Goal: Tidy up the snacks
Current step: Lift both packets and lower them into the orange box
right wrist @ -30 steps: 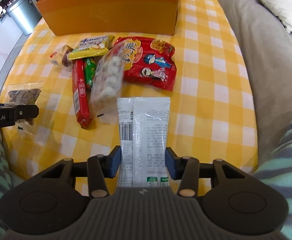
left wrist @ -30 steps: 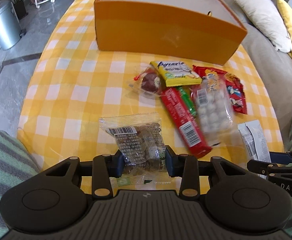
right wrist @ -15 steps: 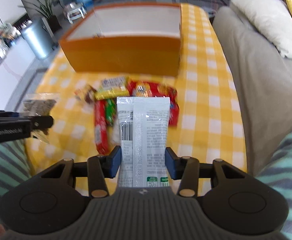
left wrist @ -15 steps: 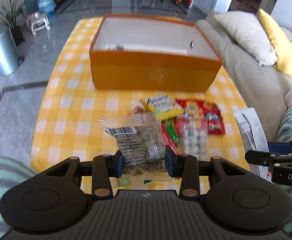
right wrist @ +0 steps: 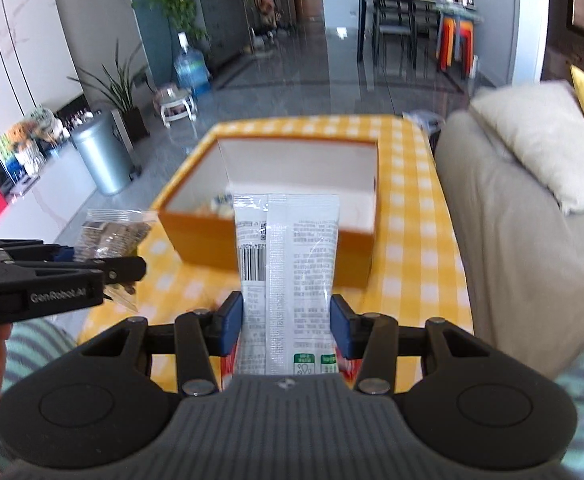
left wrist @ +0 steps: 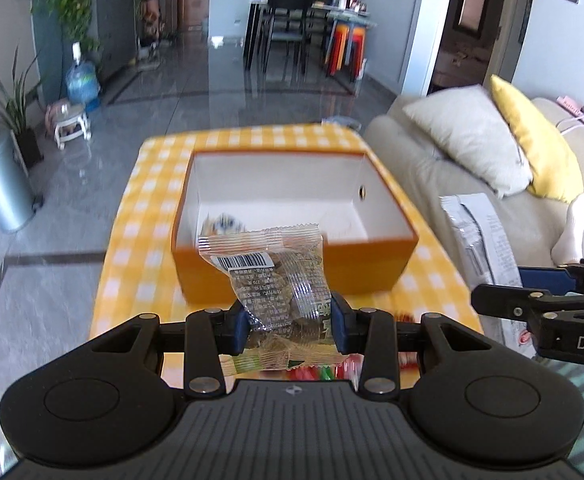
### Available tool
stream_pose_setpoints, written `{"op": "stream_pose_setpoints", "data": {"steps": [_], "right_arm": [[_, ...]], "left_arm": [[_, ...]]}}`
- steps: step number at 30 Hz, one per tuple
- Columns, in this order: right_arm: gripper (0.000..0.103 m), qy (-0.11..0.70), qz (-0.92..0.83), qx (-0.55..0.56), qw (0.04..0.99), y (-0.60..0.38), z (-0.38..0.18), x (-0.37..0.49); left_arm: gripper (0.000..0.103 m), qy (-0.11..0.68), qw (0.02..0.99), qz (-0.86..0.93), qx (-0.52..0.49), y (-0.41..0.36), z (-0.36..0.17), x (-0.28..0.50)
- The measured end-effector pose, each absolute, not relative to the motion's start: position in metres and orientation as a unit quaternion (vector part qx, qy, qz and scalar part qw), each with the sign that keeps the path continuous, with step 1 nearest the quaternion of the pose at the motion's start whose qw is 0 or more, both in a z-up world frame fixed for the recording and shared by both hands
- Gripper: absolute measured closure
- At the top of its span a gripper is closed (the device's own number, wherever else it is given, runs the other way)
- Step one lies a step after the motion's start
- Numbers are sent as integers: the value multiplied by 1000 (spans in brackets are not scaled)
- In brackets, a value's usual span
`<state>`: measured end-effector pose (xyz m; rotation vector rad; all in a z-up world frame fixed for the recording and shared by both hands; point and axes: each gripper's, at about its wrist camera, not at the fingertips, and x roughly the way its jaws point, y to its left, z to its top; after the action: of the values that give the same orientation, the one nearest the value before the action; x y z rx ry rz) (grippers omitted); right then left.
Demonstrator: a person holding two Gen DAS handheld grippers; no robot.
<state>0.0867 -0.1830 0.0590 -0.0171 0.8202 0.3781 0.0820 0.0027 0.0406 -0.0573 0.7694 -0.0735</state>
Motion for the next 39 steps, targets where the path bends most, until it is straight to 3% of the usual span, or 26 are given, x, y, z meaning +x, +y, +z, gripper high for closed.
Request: {"op": "stream_pose_setpoints", "data": {"steps": [11,22,31,39], "right_arm": [[59,337,187,-32,922,-153,88,151],[59,339,164,-32,926,-133,67,236],[59,391,152,-27,907,-116,16,300],[59,486,143,-28,862,-110,-46,347]], "left_arm": [[59,339,940,-39,-10,3,69,143],[59,384,922,-40,-9,12,48,207],[59,451,891,-37,-16,21,-1,261],[59,520,854,-30,7,20,-49,293]]}}
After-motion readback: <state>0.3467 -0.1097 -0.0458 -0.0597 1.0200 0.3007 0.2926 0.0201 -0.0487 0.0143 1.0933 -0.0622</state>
